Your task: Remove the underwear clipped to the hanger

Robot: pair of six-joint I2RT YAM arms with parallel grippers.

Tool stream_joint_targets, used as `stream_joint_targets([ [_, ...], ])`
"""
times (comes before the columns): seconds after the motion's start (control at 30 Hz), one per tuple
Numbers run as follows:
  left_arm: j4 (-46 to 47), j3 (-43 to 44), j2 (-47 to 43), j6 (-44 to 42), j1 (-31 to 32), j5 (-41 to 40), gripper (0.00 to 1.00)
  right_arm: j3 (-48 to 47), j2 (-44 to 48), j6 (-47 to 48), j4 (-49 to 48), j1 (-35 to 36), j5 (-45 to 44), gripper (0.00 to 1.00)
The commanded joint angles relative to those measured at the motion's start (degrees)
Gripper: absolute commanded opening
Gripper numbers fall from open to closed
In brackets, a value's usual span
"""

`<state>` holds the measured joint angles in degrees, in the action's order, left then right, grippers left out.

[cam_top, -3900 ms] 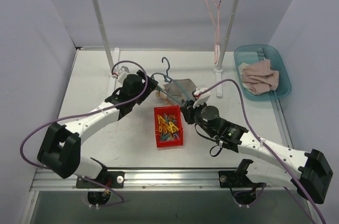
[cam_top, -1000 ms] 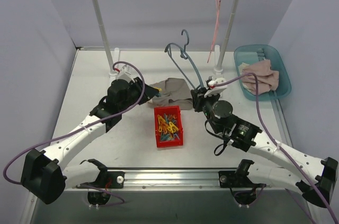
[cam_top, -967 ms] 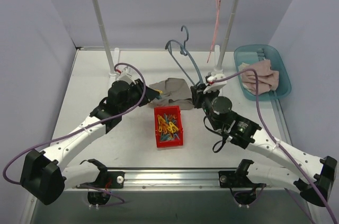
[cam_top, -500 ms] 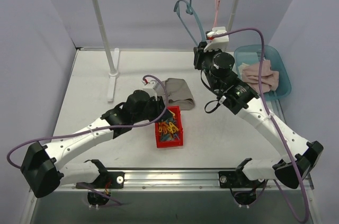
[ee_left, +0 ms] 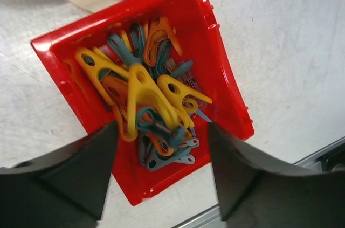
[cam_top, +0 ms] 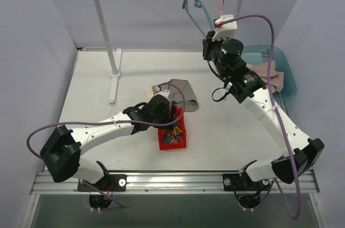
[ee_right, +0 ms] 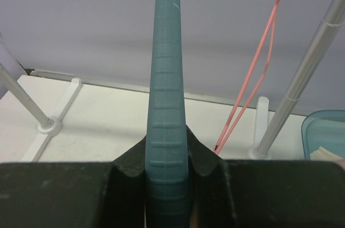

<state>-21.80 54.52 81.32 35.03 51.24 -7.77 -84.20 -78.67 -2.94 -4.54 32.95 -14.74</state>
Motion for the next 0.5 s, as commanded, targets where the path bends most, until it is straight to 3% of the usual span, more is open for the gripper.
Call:
stream_joint_targets([
  [0.0,-0.4,3.9,-1.3,-0.2,0.8,-3.0,0.78,-4.7,-1.0,0.0,-2.3,-1.9,3.7,0.0],
  [0.07,-0.3,3.7,-2.6,0.5,1.1,-3.6,0.95,-6.1,-2.3,-0.2,-2.3,-3.5,4.7,0.0],
  [0.47,-3.1,2.4,-13.8,3.8,1.8,-7.1,0.94,-5.4,-4.9,-4.0,-1.4,-7.4,9.5,0.0],
])
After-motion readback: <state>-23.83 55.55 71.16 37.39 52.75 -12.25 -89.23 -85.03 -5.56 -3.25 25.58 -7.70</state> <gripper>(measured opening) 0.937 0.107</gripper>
